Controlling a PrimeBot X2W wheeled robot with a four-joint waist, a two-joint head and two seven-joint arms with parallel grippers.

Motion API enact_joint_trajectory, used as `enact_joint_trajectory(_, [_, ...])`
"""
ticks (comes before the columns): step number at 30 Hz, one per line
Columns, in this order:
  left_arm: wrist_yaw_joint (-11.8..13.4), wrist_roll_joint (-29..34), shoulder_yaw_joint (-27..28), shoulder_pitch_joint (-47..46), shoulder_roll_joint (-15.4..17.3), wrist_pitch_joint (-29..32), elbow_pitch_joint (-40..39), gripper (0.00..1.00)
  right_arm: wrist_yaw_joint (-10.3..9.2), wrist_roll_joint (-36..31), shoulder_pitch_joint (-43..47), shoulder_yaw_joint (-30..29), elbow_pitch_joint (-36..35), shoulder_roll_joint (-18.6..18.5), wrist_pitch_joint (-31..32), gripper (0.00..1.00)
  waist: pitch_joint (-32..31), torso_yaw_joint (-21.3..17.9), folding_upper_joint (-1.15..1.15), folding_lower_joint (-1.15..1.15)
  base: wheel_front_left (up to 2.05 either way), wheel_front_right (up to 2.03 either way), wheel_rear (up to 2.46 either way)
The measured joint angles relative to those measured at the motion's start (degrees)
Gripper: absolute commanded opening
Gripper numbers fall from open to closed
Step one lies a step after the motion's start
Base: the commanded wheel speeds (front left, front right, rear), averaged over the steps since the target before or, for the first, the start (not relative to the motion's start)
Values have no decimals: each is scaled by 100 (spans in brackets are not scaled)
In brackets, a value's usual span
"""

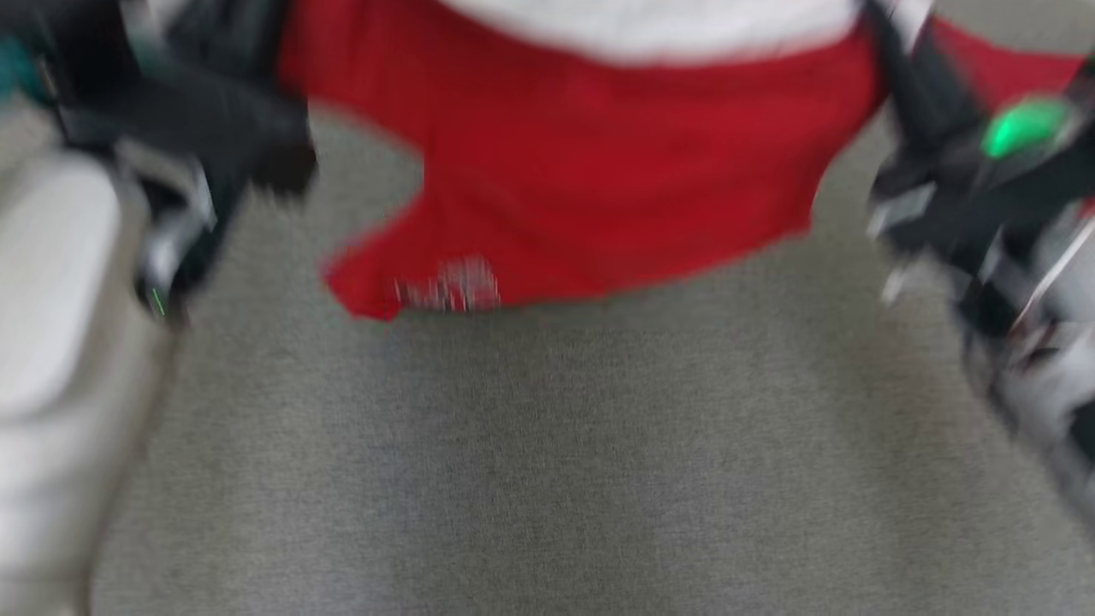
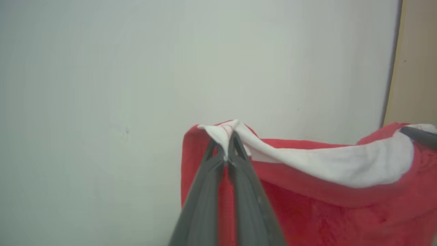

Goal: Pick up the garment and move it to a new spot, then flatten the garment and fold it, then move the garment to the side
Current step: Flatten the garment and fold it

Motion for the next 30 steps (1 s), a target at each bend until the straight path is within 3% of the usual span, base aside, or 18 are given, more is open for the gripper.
enact_joint_trajectory(7, [0,-459,-531,-2459,232,255,883,0,-1,468,-2533,-389,905,75,697,0,879,42,1,1,0,0,0])
enact_joint_trajectory(16, [-5,-879,-1037,-4677,417,298,2087,0,-1,122,-4983,-305,2245,218,1072,0,1824,100,1,2,0,0,0])
enact_joint_trajectory(23, [-5,-1065,-1430,-5862,444,347,2802,0,-1,22,-6106,44,2973,393,922,0,2210,64,1,1,0,0,0])
enact_joint_trajectory(30, [-5,-1256,-1769,-6396,445,165,3322,0,-1,55,-6659,493,3409,520,770,0,2372,-1,0,0,0,0,0])
